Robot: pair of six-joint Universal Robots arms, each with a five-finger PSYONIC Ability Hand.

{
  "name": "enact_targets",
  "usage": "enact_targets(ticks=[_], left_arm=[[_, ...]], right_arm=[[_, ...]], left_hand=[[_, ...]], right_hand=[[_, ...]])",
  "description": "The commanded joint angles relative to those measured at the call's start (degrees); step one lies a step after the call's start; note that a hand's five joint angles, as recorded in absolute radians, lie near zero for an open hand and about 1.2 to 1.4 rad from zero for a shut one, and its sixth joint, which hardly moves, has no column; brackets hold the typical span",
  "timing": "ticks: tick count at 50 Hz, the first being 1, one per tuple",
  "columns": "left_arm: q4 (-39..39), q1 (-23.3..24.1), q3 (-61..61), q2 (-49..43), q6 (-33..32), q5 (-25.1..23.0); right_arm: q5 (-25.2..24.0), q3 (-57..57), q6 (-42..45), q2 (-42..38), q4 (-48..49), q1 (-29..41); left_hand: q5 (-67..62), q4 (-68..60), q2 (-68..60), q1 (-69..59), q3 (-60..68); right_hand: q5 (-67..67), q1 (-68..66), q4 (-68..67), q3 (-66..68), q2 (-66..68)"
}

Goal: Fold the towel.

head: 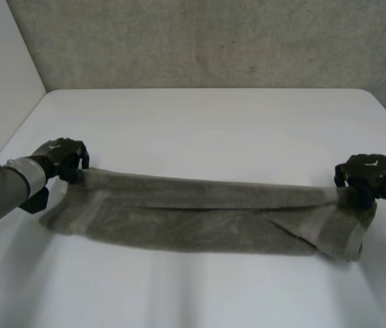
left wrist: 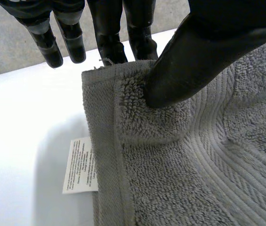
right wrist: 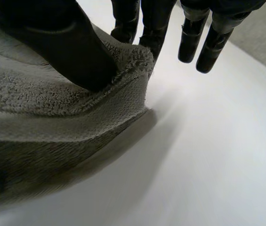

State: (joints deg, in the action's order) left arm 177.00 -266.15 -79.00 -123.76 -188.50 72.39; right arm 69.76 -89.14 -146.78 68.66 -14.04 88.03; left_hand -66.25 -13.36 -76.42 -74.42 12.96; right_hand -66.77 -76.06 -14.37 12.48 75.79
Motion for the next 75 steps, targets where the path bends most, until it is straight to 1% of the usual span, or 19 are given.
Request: enact_targets(ticks=[1, 23, 24, 25, 26, 27, 28, 29, 31, 33, 46, 53, 64, 66, 67, 68, 70, 73, 75], left_arm=[[0.36, 0.46, 1.39, 0.1, 0.23, -0.24], [0.89, 1.95, 1.74, -0.69, -0.29, 0.11], [0.89, 1.95, 1.74, -0.69, -0.29, 0.12], [0.8, 2.13, 1.57, -0.52, -0.38, 0.2], [0.72, 2.48, 1.22, -0.17, -0.38, 0.2], [0.72, 2.48, 1.22, -0.17, -0.38, 0.2], [0.72, 3.0, 0.96, -0.08, -0.38, 0.12], [0.72, 3.01, 0.95, -0.08, -0.38, 0.12], [0.37, 3.45, 0.25, 1.23, -0.38, 0.03], [0.36, 3.45, -0.45, 2.63, -0.38, -0.15], [1.68, 2.66, -12.76, 16.09, -0.64, -1.82], [5.63, 1.96, -23.11, 20.75, -4.5, -7.08], [7.39, -0.5, -27.7, 19.7, -13.91, -7.62], [7.48, -0.86, -27.61, 19.08, -14.09, -7.62], [7.4, -1.03, -27.35, 18.56, -14.09, -7.71], [7.48, -1.12, -27.17, 18.03, -14.09, -7.62], [7.48, -1.12, -27.17, 17.77, -14.09, -7.62], [7.4, -1.12, -27.35, 17.68, -14.18, -7.62], [7.4, -1.21, -27.52, 17.68, -14.18, -7.62]], right_arm=[[0.03, 1.95, -0.52, -1.87, 1.64, 0.21], [1.78, 6.69, 0.62, -6.53, 3.93, 3.46], [2.22, 6.78, 1.32, -6.26, 4.01, 3.46], [2.23, 6.78, 1.32, -6.26, 4.02, 3.46], [2.66, 6.78, 1.59, -5.74, 3.93, 3.55], [3.1, 6.7, 1.07, -5.04, 3.93, 3.72], [3.1, 6.7, 1.06, -5.03, 3.93, 3.72], [3.1, 6.52, 0.8, -3.99, 3.75, 4.07], [3.19, 5.82, 0.71, -2.41, 3.49, 4.25], [3.1, 4.85, 0.62, -0.55, 3.49, 4.43], [-1.55, -13.59, 0.71, 18.87, 3.93, 4.52], [-3.22, -19.57, 1.85, 19.32, 4.28, 3.46], [-5.33, -22.75, 2.73, 15.8, 11.13, -0.14], [-5.24, -22.48, 2.91, 13.78, 11.4, -0.41], [-4.9, -22.14, 2.91, 11.78, 11.4, -0.58], [-4.89, -22.13, 2.91, 11.76, 11.4, -0.58], [-4.98, -22.13, 3.26, 10.26, 10.87, -0.93], [-5.24, -23.01, 6.05, 10.35, 9.65, -2.33], [-5.33, -23.36, 8.94, 10.79, 7.99, -4.17]], left_hand=[[-3.75, 3.36, -3.58, -5.58, -2.96], [-3.75, 3.36, -3.58, -5.58, -2.96], [-3.75, 3.36, -3.58, -5.58, -2.96], [1.39, 3.36, 1.56, -0.44, -2.96], [21.1, 3.36, 21.26, 19.26, -2.96], [21.29, 3.36, 21.46, 19.46, -2.96], [36.28, 3.36, 36.45, 34.45, -2.96], [36.43, 3.36, 36.6, 34.59, -2.96], [53.02, 3.36, 53.19, 51.18, -2.96], [55.09, 3.36, 55.25, 53.25, -2.96], [53.76, 3.36, 53.93, 51.92, -2.96], [50.57, 3.36, 50.74, 48.73, -2.96], [49.55, 3.36, 49.72, 47.72, -2.96], [49.55, 3.36, 49.72, 47.72, -2.96], [49.55, 3.36, 49.72, 47.72, -2.96], [49.55, 3.36, 49.72, 47.72, -2.96], [49.55, 3.36, 49.72, 47.72, -2.96], [49.39, 3.36, 49.55, 47.55, -2.96], [49.39, 3.36, 49.55, 47.55, -2.96]], right_hand=[[-3.23, -3.94, 4.37, -2.48, 4.21], [-3.23, -3.94, 4.37, -2.48, 4.21], [9.7, 8.99, 4.37, -2.48, -8.72], [9.83, 9.11, 4.37, -2.48, -8.85], [40.47, 39.76, 4.37, -2.48, -39.49], [66.43, 65.71, 4.37, -2.48, -65.44], [66.69, 65.97, 4.37, -2.48, -65.7], [66.77, 66.06, 4.37, -2.48, -65.79], [66.77, 66.06, 4.37, -2.48, -65.79], [66.77, 66.06, 4.37, -2.48, -65.79], [66.77, 66.06, 4.37, -2.48, -65.79], [63.18, 62.47, 4.37, -2.48, -62.2], [54.41, 53.69, 4.37, -2.48, -53.43], [48.19, 47.47, 4.37, -2.48, -47.2], [34.53, 33.81, 4.37, -2.48, -33.55], [34.39, 33.68, 4.37, -2.48, -33.41], [11.26, 10.54, 4.37, -2.48, -10.27], [-1.87, -2.59, 4.37, -2.48, 2.85], [-3.22, -3.93, 4.37, -2.48, 4.2]])
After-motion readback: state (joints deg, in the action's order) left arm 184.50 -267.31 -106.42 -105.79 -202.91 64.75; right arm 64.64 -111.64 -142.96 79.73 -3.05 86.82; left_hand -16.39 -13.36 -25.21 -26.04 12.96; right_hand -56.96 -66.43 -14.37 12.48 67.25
